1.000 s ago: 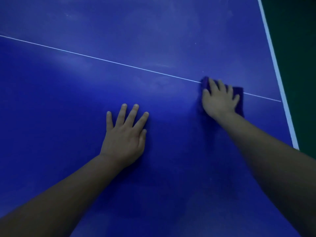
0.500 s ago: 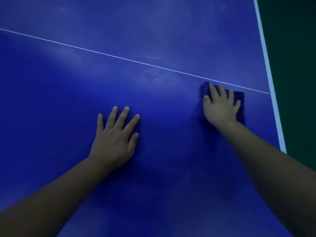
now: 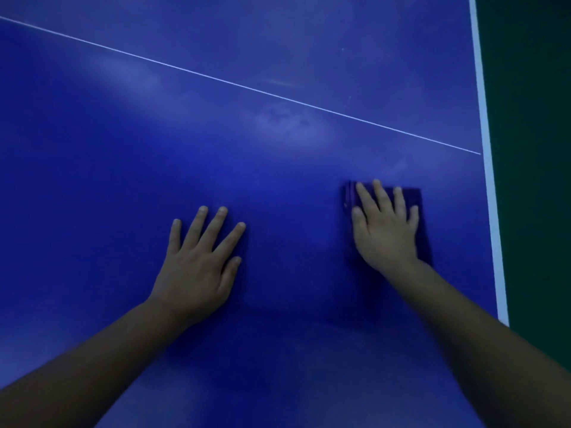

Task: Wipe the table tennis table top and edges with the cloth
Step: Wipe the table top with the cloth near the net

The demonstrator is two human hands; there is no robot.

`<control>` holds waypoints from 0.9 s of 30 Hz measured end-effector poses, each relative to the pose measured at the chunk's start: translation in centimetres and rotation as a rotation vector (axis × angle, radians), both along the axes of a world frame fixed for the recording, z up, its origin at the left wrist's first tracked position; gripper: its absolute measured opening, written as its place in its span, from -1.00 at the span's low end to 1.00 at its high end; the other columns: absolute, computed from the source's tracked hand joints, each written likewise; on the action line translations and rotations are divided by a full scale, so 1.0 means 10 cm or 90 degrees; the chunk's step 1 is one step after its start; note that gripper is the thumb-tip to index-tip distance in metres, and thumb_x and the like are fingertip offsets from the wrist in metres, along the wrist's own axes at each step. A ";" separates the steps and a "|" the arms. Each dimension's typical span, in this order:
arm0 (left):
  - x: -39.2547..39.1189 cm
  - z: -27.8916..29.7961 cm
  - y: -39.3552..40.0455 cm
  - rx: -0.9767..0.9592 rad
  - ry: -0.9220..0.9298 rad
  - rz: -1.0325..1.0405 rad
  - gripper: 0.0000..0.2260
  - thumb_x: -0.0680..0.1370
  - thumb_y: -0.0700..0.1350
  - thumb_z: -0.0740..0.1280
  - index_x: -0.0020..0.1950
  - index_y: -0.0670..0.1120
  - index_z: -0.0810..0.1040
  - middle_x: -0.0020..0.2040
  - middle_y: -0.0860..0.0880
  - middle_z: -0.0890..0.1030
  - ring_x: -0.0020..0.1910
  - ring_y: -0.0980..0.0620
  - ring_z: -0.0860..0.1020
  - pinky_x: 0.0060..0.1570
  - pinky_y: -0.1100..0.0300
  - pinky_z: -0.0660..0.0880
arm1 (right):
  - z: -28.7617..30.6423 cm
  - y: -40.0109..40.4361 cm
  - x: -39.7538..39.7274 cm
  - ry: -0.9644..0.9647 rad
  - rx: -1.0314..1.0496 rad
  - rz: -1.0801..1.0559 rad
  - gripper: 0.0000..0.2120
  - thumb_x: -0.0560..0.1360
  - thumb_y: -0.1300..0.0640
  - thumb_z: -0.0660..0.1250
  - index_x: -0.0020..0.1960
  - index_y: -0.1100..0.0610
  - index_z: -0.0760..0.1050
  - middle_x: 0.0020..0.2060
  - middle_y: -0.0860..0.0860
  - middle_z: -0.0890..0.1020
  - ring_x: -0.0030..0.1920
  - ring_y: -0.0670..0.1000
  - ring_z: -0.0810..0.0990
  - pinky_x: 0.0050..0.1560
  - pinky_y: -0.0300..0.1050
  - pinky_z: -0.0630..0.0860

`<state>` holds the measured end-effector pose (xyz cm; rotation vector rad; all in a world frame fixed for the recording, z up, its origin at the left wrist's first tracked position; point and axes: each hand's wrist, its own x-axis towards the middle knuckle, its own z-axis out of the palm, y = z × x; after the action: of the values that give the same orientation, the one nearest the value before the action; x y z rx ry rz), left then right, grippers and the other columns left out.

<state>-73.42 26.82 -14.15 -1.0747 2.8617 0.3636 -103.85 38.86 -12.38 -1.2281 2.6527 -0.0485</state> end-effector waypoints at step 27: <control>1.10 0.05 1.56 0.008 -0.005 0.005 -0.50 0.65 0.16 -0.05 0.59 0.06 0.18 0.61 -0.07 0.13 0.60 -0.14 -0.03 0.50 -0.26 -0.02 | -0.02 2.21 1.68 0.026 0.015 0.471 -0.51 0.59 -0.21 0.09 0.50 -0.18 0.27 0.52 -0.04 0.35 0.53 0.16 0.22 0.41 0.32 0.17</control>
<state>-62.45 42.44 -13.69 -1.0825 2.8459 0.3758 -87.02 60.97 -12.54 -2.1177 2.0532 0.1268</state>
